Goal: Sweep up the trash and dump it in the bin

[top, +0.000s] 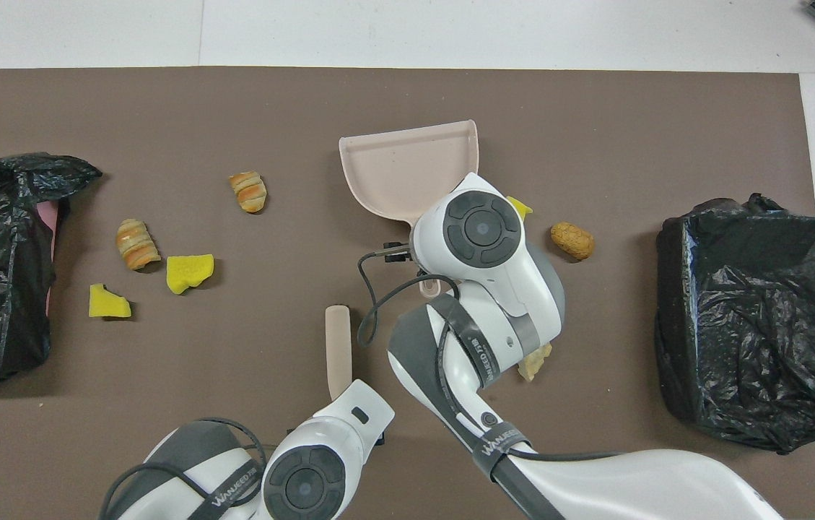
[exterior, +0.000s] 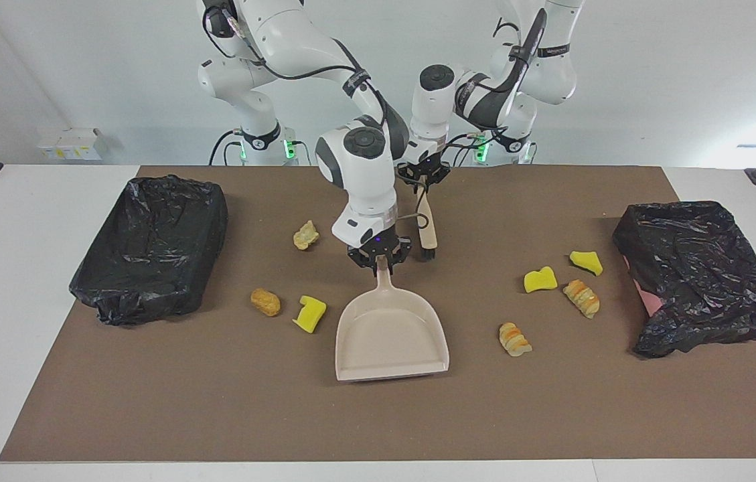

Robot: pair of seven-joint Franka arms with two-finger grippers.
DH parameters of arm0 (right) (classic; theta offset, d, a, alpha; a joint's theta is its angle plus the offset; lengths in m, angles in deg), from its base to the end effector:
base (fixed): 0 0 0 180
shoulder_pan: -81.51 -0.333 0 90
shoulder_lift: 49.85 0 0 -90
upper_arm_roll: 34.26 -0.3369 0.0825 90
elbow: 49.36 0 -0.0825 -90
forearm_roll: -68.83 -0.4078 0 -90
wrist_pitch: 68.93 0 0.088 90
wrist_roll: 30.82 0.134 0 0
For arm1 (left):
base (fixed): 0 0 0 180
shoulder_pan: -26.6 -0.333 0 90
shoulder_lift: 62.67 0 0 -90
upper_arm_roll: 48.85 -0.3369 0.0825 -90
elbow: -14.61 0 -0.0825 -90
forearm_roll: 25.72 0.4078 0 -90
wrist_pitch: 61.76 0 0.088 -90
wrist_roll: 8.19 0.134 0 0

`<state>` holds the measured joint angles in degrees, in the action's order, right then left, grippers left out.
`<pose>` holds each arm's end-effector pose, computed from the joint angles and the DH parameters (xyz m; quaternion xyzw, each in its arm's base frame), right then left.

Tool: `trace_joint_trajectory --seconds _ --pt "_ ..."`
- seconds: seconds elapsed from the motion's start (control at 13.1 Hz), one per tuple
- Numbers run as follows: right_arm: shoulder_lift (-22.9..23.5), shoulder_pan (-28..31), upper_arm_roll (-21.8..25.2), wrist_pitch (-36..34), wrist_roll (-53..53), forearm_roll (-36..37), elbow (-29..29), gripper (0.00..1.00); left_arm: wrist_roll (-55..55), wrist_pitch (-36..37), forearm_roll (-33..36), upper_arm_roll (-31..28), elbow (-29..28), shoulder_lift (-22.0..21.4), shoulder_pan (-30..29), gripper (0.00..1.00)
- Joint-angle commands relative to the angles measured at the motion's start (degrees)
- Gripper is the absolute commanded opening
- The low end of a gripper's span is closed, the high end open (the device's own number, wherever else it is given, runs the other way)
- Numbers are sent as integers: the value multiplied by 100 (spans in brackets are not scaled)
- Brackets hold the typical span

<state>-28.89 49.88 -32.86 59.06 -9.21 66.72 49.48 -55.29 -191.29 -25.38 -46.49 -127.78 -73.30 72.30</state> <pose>0.6020 0.3546 0.3670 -0.9952 -0.0658 -0.0595 0.0411 0.3084 -0.3424 0.3319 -0.9997 0.0099 0.0087 0.0185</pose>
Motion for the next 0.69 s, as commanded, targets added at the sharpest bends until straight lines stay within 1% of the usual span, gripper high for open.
trace_joint_trajectory --seconds 0.0,0.15,0.23,0.38,0.46,0.61 --pt "-162 25 -60 -196 -865 105 48 0 34 480 274 45 115 -176 -384 0" --pt "-179 60 -60 -397 -1804 105 56 0 34 944 388 54 456 -167 -762 0" --pt "-188 113 -60 -486 -2584 105 74 0 43 1138 493 54 589 -159 -946 0" --pt "-206 367 -60 -731 -4621 105 92 0 43 1472 572 45 773 -167 -1368 0" --pt "-206 499 -60 -863 -5318 105 109 0 34 1701 738 45 844 -167 -1570 0" --pt "-206 701 -60 -1084 -6235 105 162 0 -18 2114 1047 45 862 -176 -1922 0"
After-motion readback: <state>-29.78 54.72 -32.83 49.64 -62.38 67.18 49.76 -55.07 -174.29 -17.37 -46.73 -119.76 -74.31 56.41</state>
